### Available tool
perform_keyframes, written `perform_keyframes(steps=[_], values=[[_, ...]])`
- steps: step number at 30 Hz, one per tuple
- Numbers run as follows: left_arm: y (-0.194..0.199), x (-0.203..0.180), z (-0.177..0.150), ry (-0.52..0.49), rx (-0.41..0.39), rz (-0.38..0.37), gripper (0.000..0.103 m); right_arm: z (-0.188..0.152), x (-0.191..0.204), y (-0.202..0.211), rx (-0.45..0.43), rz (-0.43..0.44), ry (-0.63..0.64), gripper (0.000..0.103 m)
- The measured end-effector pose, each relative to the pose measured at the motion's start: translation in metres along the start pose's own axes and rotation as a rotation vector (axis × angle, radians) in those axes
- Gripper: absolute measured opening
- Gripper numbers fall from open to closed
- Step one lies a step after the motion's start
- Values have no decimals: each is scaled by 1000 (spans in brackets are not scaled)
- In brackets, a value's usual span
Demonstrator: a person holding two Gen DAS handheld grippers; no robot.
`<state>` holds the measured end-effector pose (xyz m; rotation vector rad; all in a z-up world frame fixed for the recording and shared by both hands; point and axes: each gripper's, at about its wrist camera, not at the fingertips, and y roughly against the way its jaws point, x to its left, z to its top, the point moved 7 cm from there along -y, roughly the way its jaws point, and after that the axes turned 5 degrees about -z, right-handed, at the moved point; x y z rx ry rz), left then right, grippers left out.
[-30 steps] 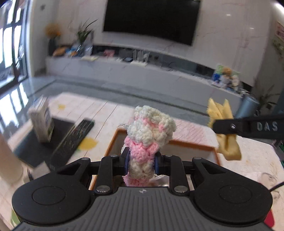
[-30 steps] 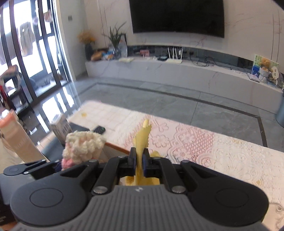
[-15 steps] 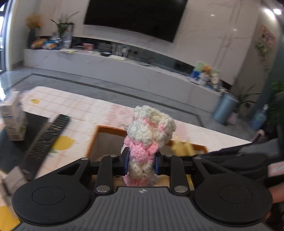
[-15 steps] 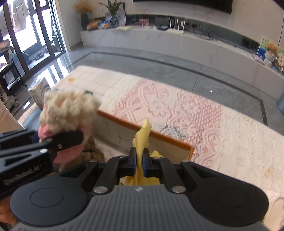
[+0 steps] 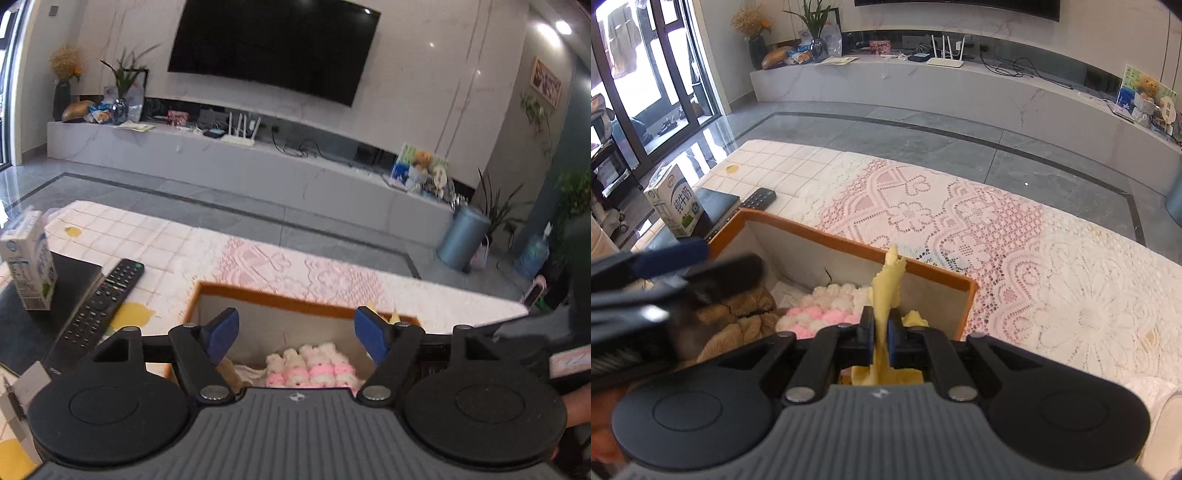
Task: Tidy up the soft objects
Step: 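Carry the crocheted item and yellow cloth over the cardboard box with both tools, then open both tools to drop the crocheted item and cloth into the box, then move both tools back toward the white items on the table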
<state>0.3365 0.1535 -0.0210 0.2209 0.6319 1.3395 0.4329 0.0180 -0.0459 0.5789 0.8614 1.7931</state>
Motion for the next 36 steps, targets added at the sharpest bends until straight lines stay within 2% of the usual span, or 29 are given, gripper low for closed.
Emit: perform_keyframes(steps=[6,9,11,12,13,14,15,17,18,19,21,29,31,36], values=[[19,13,12,40,-46,11,85,-6,4,-5,19,-26,37,5],[22,21,14,70,-61,41,85,-8,6,-8,31,-54,53,10],[22,26,13,98,-61,51,85,-9,7,-7,38,-61,55,10],[22,28,14,107,-61,48,85,-10,9,-5,38,-65,66,19],[22,29,14,110,-60,44,85,-10,11,-4,35,-74,84,34],[22,29,14,110,-59,42,85,-11,13,-2,29,-90,102,40],[23,29,15,110,-62,42,85,-11,14,0,21,-99,117,44],[25,28,15,107,-64,41,85,-11,15,2,16,-98,118,45],[25,27,15,104,-64,40,85,-10,14,3,16,-97,105,50],[26,26,14,100,-64,38,85,-10,13,4,13,-96,91,60],[28,23,13,94,-61,38,85,-9,13,8,-2,-71,69,68],[37,13,15,86,-71,-8,84,-6,19,22,-39,-82,80,71],[42,9,16,83,-80,-15,84,-3,19,28,-59,-88,81,79],[51,-3,15,67,-91,8,84,0,19,47,-86,-78,70,81]])
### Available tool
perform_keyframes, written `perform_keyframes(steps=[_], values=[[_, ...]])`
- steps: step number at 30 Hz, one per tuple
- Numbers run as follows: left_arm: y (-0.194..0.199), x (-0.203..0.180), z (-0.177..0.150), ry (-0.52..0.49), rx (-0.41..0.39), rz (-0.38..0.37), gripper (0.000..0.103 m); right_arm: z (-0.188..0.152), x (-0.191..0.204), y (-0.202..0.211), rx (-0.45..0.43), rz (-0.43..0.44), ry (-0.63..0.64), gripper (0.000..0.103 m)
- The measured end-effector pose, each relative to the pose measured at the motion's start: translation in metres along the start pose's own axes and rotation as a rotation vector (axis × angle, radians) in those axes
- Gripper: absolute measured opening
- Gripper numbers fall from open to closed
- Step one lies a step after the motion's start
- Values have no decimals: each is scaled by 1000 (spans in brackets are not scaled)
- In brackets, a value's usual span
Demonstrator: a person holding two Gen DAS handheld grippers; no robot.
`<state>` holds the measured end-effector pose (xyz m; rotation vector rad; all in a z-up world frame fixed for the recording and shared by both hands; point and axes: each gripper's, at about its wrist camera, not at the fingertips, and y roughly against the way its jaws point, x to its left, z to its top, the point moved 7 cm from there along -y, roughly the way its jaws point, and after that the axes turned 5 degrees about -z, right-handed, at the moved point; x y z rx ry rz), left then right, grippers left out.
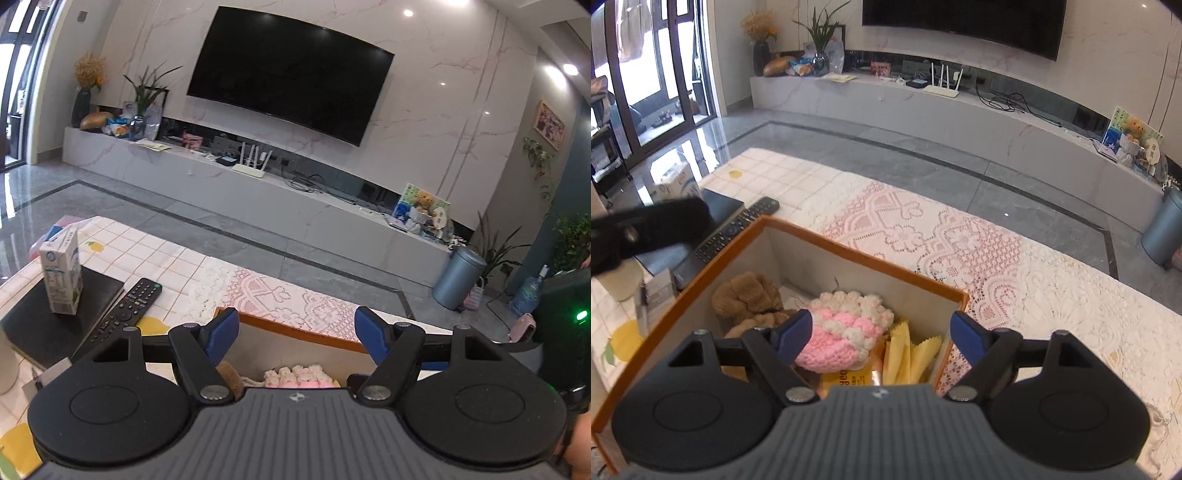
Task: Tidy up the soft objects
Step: 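Move both tools back toward the white items on the table, then grasp the edge of the white round terry pad with the right tool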
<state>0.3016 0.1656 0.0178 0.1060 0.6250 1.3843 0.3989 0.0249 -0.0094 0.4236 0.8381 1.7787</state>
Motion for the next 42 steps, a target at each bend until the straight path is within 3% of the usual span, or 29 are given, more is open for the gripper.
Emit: perform_keyframes(steps=[2,8,12,17,25,30,37,42], values=[[1,-6,-3,-1,14,-3,84,1,-2,11,-17,5,-2,81],[5,-35,-14,8,72,-121,84,-3,-24,45,-59,-27,1,81],[18,-68,-21,-91,55,-154,84,-20,-61,71,-69,-77,-18,81],[24,-113,-42,-138,89,-225,84,-62,-126,118,-103,-220,-67,83],[21,-170,-81,-238,144,-277,84,-146,-198,158,-87,-322,-157,84],[16,-187,-106,-314,178,-267,84,-178,-224,164,-111,-358,-244,84],[9,-206,-133,-426,187,-222,84,-202,-233,143,-73,-460,-161,84],[7,-224,-149,-503,196,-215,84,-209,-229,109,-34,-434,-122,84]])
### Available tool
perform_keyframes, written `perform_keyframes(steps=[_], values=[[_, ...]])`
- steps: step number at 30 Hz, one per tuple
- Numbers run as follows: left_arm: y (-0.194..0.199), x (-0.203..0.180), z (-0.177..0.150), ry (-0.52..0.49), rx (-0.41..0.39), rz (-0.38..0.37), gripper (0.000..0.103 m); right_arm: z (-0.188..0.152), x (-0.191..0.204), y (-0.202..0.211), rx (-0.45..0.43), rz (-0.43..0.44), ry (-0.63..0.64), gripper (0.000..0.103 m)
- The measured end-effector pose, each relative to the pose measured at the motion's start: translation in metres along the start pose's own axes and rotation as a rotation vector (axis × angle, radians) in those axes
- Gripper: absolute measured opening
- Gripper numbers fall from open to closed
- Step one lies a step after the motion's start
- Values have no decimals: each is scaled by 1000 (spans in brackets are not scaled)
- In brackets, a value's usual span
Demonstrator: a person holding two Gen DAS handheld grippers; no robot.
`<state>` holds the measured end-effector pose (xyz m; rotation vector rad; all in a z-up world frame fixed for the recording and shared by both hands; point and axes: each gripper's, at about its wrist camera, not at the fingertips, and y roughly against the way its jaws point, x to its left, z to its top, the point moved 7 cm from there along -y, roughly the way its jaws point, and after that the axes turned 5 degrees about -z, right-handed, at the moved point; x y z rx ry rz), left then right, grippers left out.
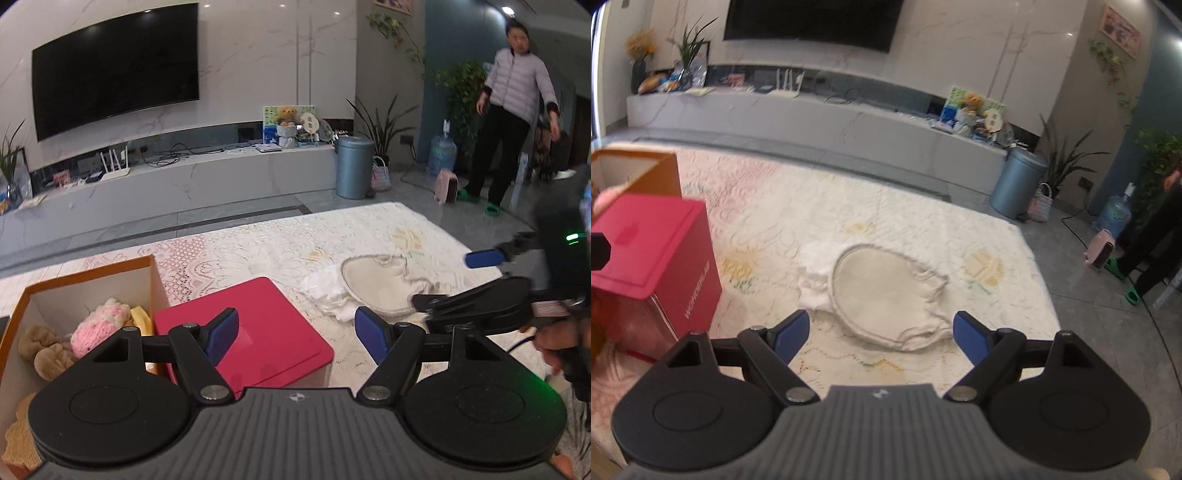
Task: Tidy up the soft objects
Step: 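Grasp the edge of the white round terry pad with the right tool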
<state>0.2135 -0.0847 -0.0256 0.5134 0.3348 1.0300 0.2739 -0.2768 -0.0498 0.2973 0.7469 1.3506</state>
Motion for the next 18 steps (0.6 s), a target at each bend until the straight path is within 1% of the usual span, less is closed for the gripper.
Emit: perform_keyframes(steps=[4,9,11,13,16,18], values=[[-8,-13,1,-43,9,5,84,-8,13,-25,11,-33,87,83],[-17,-23,3,-76,14,11,84,-19,28,-56,47,-14,169,83],[-21,-26,2,-89,14,22,84,-24,31,-70,65,-11,193,79],[-23,-29,-2,-87,20,9,84,-26,32,-82,84,-12,211,71],[-21,-31,-9,-88,23,-15,84,-28,31,-97,90,-6,234,68],[-19,-32,-11,-99,17,-10,84,-30,27,-109,105,0,234,66]])
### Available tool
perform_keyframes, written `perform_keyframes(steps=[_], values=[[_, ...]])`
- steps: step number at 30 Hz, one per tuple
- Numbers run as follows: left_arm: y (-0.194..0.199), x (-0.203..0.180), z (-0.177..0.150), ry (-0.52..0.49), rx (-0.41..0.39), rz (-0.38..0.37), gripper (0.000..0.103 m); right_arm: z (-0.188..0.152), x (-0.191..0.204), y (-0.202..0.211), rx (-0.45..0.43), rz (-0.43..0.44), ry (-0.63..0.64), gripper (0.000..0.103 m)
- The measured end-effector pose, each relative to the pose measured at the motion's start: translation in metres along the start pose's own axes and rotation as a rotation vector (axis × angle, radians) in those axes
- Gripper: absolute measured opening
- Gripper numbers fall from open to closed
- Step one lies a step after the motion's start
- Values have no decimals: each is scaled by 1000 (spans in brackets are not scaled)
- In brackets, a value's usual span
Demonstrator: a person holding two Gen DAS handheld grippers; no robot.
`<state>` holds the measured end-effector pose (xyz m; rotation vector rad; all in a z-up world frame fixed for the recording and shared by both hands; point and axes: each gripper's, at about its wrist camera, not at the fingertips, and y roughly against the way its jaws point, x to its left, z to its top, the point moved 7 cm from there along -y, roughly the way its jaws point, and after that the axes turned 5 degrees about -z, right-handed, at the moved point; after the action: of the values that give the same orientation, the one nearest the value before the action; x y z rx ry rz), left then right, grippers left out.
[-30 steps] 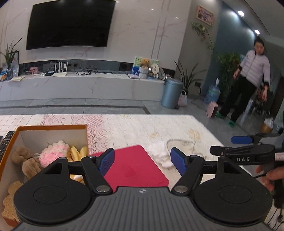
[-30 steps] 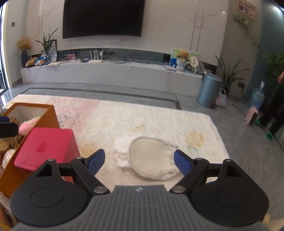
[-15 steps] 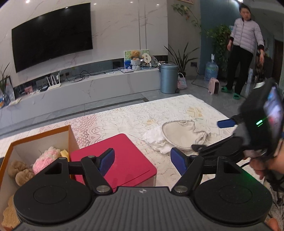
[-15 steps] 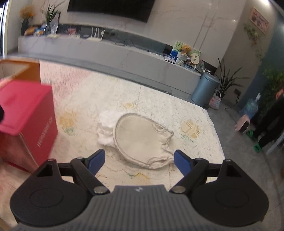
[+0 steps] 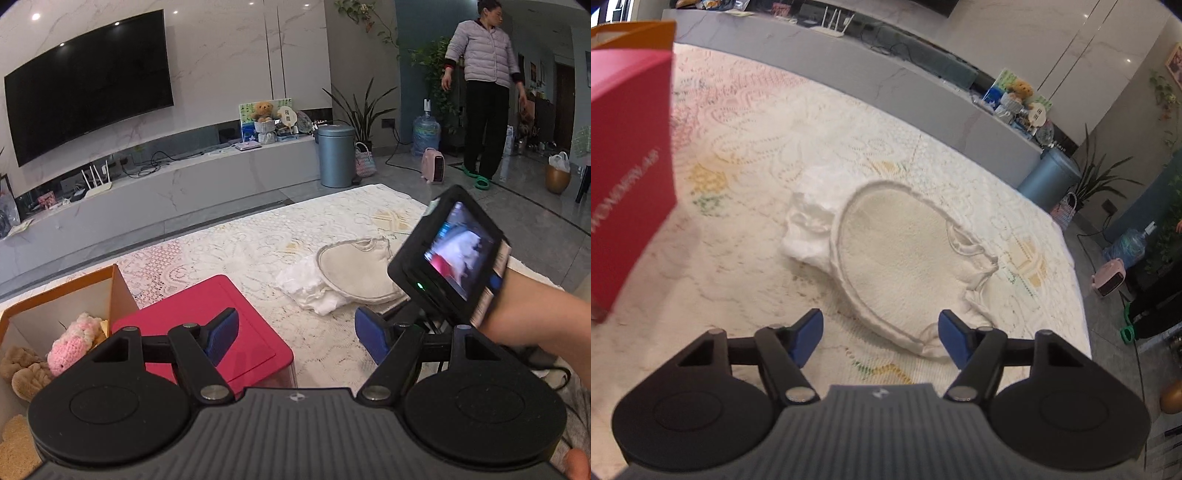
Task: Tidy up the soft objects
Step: 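Grasp the edge of the white round terry pad with the right tool, then grasp the white crumpled plastic bag with the left tool while the right tool holds the pad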
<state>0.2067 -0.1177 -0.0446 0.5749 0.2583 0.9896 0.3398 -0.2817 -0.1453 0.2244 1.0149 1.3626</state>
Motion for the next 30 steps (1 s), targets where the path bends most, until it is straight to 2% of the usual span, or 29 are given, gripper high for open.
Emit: perform_keyframes(steps=[5,8,9,10,11,13,18,21,26,30], values=[[2,-2,-1,-27,-17,21,84,3,-14,-15,-23,48,-95,66],[0,-3,-1,-22,-11,7,84,4,-18,-22,-41,69,-143,61],[-3,-2,-2,-14,-1,-2,84,2,-20,-22,-34,100,-174,54],[-5,-1,-4,-10,9,-5,84,2,-22,-22,-26,132,-211,39],[-6,0,-6,-7,15,0,84,1,-25,-21,-18,137,-239,31],[-9,2,-9,-7,21,21,84,0,-28,-19,-12,123,-247,7],[-7,0,-11,-24,24,30,84,-7,-38,-4,-11,141,-285,4],[-5,-3,-10,-34,31,48,84,-10,-58,18,-45,160,-388,4],[-1,-20,-3,-110,72,17,84,-15,-98,43,-103,165,-548,3],[-7,-37,9,-150,153,-10,84,-24,-123,46,-111,195,-730,3]])
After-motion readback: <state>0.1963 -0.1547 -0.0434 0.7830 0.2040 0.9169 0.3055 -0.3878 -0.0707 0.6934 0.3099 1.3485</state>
